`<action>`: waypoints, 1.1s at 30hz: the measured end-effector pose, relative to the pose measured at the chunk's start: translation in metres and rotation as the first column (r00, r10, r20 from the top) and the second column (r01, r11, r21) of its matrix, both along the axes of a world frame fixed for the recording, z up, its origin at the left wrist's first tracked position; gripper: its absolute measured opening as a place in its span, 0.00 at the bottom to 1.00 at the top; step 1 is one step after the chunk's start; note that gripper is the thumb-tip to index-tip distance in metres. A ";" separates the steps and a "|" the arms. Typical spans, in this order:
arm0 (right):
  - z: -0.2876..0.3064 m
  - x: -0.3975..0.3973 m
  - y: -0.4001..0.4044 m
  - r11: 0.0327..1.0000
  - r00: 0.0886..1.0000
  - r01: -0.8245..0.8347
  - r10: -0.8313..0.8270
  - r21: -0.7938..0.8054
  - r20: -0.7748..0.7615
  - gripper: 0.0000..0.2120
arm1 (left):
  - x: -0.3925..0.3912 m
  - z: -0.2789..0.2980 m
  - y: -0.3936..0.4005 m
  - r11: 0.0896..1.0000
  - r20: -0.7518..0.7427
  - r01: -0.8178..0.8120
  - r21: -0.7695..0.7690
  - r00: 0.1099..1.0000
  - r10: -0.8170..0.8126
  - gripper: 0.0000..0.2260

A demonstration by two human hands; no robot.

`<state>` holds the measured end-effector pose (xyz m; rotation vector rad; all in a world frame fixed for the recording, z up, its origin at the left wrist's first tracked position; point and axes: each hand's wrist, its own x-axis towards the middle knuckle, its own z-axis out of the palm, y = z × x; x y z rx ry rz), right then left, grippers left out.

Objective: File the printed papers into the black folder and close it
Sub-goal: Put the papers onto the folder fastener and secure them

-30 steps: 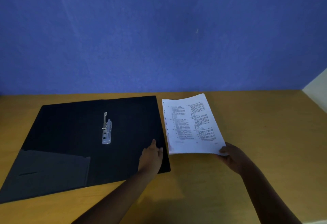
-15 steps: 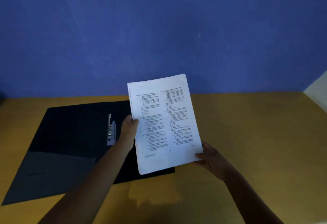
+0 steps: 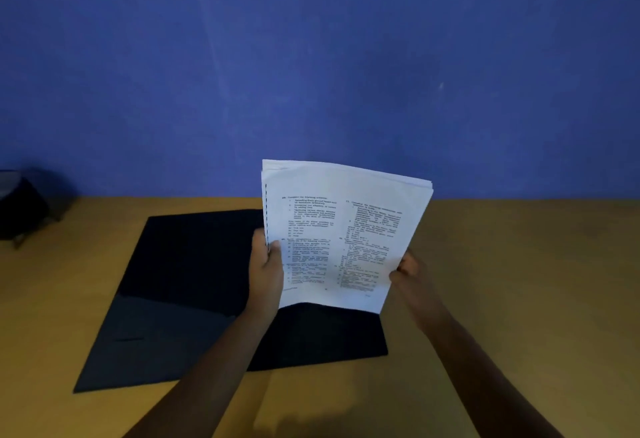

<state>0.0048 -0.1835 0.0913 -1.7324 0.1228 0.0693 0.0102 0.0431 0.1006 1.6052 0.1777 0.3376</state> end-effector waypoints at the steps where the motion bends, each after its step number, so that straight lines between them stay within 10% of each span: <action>1: 0.001 0.001 0.004 1.000 1.000 0.010 -0.010 -0.008 0.013 0.27 | -0.001 0.000 0.003 1.000 0.012 -0.001 -0.004 1.000 0.001 0.08; 33: -0.056 -0.020 0.033 0.955 0.998 0.020 -0.034 -0.295 -0.045 0.21 | -0.028 -0.066 0.016 0.920 -0.210 0.072 0.385 0.978 0.011 0.09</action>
